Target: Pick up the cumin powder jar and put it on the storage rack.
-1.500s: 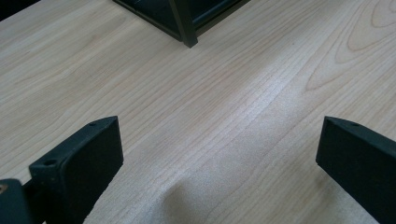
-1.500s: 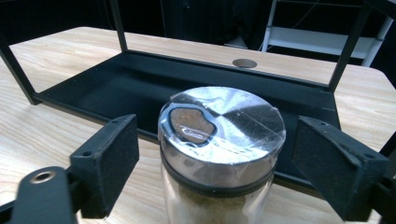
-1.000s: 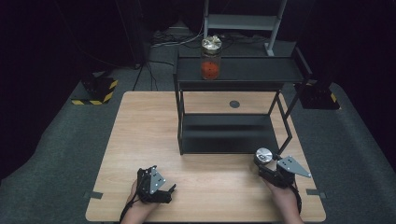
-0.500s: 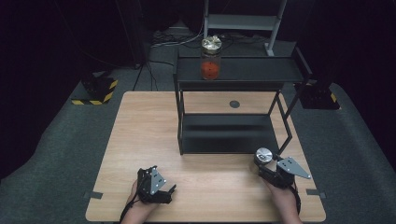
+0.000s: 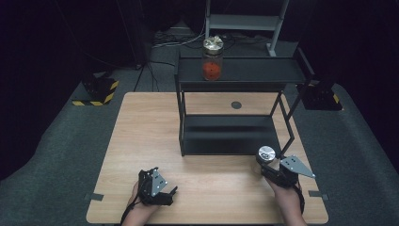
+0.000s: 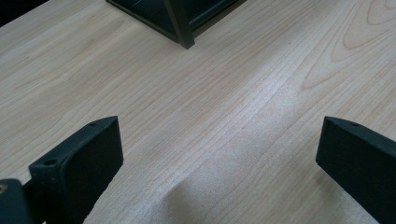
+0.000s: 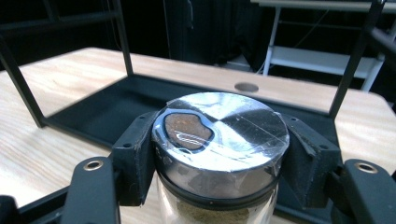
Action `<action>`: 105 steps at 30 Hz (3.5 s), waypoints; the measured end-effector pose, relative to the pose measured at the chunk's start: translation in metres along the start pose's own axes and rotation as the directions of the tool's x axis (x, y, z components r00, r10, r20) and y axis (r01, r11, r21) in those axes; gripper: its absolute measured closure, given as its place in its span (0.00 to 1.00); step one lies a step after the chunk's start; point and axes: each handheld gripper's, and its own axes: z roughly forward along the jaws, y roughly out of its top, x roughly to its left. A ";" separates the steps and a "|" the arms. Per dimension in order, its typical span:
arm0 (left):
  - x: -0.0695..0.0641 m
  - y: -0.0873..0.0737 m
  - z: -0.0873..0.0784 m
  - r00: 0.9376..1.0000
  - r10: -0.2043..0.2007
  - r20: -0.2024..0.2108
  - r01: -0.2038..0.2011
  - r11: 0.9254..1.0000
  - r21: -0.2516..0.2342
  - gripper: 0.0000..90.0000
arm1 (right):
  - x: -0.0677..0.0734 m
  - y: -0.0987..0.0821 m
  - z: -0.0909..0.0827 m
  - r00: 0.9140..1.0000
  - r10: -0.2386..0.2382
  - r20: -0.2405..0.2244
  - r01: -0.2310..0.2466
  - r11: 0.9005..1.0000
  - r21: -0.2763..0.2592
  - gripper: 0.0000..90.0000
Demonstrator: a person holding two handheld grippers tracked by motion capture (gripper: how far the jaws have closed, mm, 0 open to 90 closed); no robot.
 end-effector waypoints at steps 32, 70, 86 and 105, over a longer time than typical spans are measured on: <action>0.000 -0.001 -0.001 1.000 0.020 0.004 -0.020 1.000 -0.005 0.01 | 0.010 0.099 -0.011 0.995 -0.052 -0.081 0.038 0.986 -0.165 0.38; 0.001 -0.003 -0.002 1.000 0.008 0.007 -0.008 1.000 -0.014 0.01 | -0.001 0.177 -0.002 0.997 -0.069 -0.044 0.055 0.964 -0.261 0.38; 0.001 -0.004 -0.002 1.000 0.006 0.010 -0.006 1.000 -0.018 0.01 | -0.012 0.202 0.004 0.999 -0.051 -0.005 0.047 0.953 -0.298 0.38; 0.003 -0.005 -0.004 1.000 0.005 0.016 -0.005 1.000 -0.022 0.01 | -0.015 0.233 0.026 0.999 -0.037 0.037 0.047 0.945 -0.323 0.38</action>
